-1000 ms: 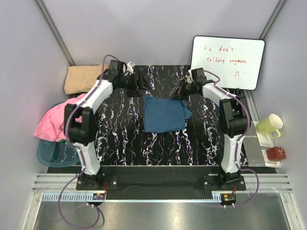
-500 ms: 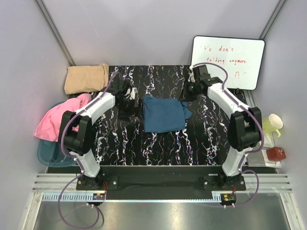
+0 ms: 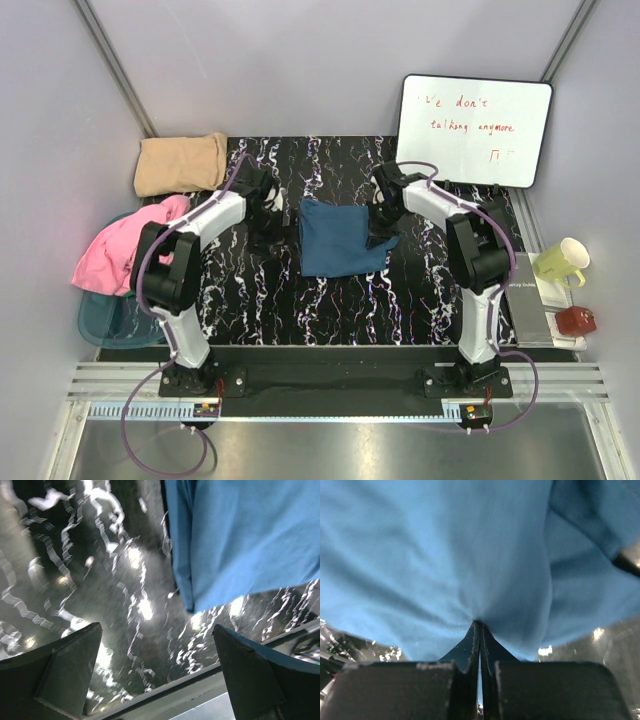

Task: Fold and stack the t-shirts
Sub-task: Smooth out wrinkles on the folded tshirt, then put the neatly folded tshirt into the corner of the board with the left arm

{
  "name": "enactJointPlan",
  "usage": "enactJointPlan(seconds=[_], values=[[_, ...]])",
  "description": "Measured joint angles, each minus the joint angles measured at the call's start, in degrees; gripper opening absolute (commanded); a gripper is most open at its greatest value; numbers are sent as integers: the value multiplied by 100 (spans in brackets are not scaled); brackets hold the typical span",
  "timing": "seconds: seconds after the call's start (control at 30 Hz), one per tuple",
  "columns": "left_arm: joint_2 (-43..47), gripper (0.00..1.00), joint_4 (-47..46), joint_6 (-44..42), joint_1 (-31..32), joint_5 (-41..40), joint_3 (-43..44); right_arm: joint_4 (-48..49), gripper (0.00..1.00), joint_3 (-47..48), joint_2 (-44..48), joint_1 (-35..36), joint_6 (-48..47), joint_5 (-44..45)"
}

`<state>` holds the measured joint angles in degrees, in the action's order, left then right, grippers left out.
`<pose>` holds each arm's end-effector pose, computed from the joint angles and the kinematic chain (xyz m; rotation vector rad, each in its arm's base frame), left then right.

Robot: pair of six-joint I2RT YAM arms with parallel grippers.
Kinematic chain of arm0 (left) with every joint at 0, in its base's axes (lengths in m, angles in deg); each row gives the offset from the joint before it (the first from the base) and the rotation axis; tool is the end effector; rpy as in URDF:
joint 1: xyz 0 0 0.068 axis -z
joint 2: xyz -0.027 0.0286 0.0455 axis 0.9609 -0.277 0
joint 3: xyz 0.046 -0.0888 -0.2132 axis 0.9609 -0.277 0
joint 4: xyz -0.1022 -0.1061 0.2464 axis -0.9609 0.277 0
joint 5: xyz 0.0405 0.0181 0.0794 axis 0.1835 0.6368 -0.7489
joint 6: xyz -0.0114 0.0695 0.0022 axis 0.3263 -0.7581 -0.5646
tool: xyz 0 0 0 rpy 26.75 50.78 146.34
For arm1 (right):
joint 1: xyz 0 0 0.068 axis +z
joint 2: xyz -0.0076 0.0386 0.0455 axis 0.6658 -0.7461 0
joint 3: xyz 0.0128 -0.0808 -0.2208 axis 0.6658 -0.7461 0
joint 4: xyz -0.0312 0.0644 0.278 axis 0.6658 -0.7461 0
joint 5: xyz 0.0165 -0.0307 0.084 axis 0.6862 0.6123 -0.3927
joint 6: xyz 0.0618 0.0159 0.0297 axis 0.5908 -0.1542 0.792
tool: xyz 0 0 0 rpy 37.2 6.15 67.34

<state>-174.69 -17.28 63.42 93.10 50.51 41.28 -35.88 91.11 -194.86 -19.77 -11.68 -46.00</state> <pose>0.3482 -0.1409 0.1338 0.0864 2.9365 -0.5914 0.3867 0.1726 0.1067 -0.1544 2.9031 0.5216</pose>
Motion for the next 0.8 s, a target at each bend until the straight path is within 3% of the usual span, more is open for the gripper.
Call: enactJointPlan(seconds=[0.17,0.5,0.57,0.6,0.7,0.73,0.8], values=[[-540,99,-481,289,0,516,0,-258,0,468,-544,55,4,-20],[-1180,99,-964,717,101,1003,428,-271,0,848,-761,125,2,-11],[-1316,94,-997,772,173,1047,601,-273,0,850,-761,125,0,-11],[-1388,86,-1008,809,227,1060,702,-273,0,850,-761,125,2,-11],[-1659,26,-1078,883,442,1099,1012,-273,0,852,-765,125,2,-17],[-1775,0,-1147,885,533,1084,1088,-275,0,855,-767,125,2,-20],[-2041,0,-1215,935,680,1211,1207,-289,0,892,-791,125,2,-20]])
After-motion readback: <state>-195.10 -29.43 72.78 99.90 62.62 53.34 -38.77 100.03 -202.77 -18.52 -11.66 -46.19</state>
